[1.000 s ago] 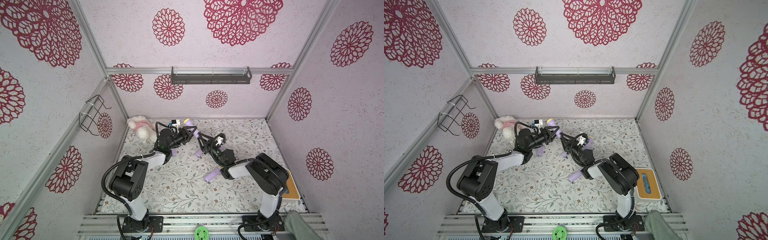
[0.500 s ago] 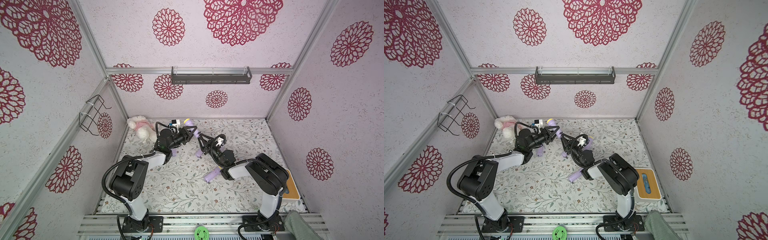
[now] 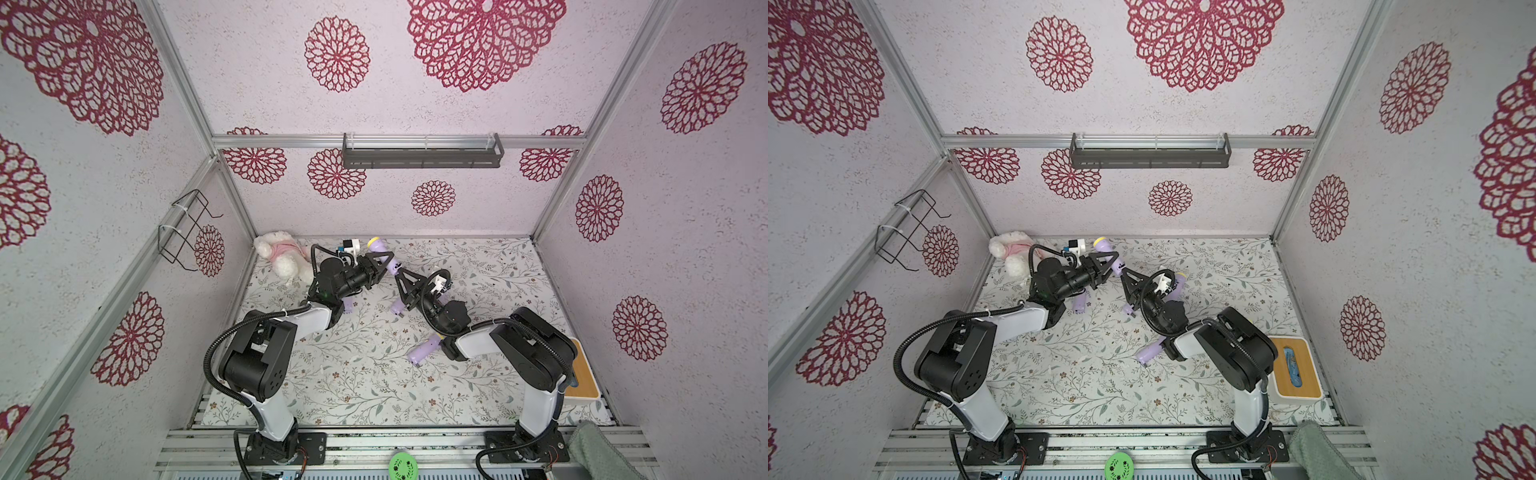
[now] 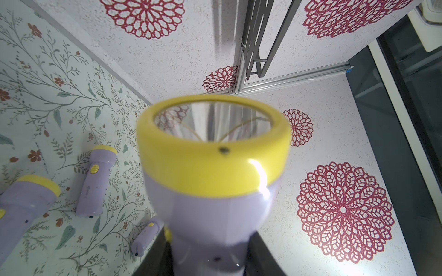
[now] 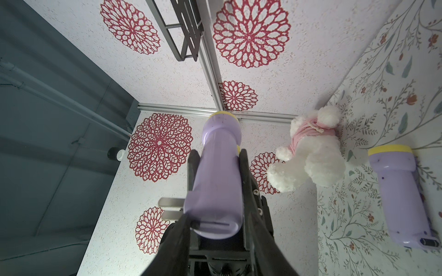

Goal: Close the plug at the bottom of the flashlight
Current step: Close the plug of the flashlight.

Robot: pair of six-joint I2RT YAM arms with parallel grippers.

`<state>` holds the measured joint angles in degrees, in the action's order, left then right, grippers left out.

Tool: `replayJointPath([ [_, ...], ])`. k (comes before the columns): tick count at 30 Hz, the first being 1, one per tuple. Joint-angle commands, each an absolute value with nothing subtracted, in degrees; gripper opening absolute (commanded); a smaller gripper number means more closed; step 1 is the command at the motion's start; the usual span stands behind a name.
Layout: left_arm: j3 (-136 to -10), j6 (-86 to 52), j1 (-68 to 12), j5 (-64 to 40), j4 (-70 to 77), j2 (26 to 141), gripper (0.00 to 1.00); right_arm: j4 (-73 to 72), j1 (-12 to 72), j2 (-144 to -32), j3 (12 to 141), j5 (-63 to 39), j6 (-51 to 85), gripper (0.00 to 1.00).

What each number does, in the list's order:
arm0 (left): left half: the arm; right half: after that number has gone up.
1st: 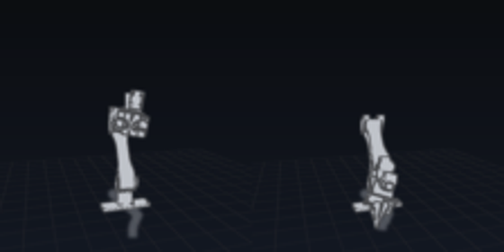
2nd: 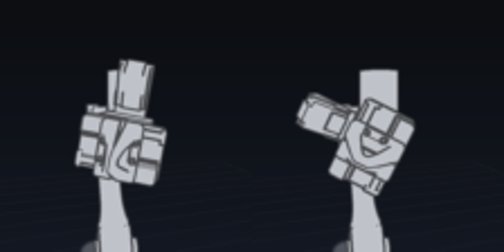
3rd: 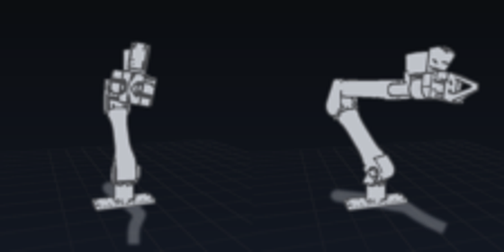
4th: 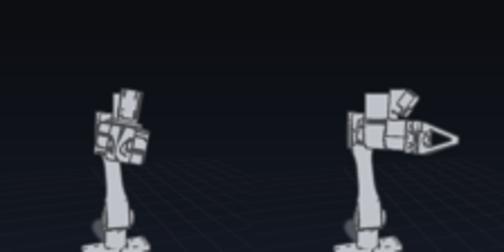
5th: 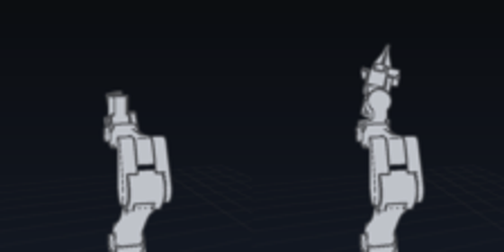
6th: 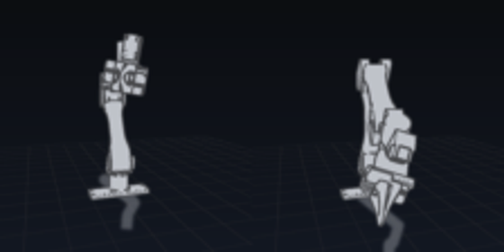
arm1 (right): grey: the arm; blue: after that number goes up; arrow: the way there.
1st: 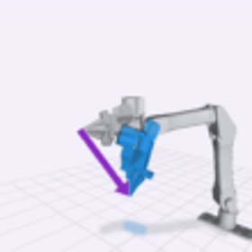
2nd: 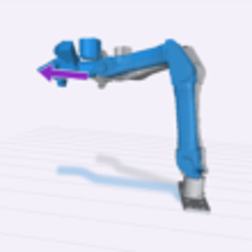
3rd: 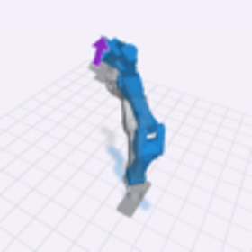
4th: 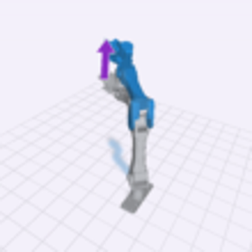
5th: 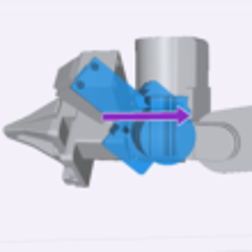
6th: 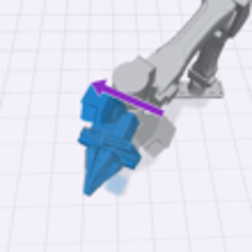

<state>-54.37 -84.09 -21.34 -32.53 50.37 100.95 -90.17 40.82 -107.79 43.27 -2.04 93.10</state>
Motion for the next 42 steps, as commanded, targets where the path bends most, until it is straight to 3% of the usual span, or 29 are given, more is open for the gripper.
replayJointPath([
  [1, -53.8, -84.8, -21.5, -33.2, 54.3, 101.2, 0.00, -96.7, 41.1, -106.0, 44.1, -0.4, 93.3, 0.40],
  [42, -53.8, -85.2, -23.2, -33.5, 56.2, 102.2, 0.00, -96.7, 42.0, -107.7, 46.6, 0.0, 94.1, 0.35],
])
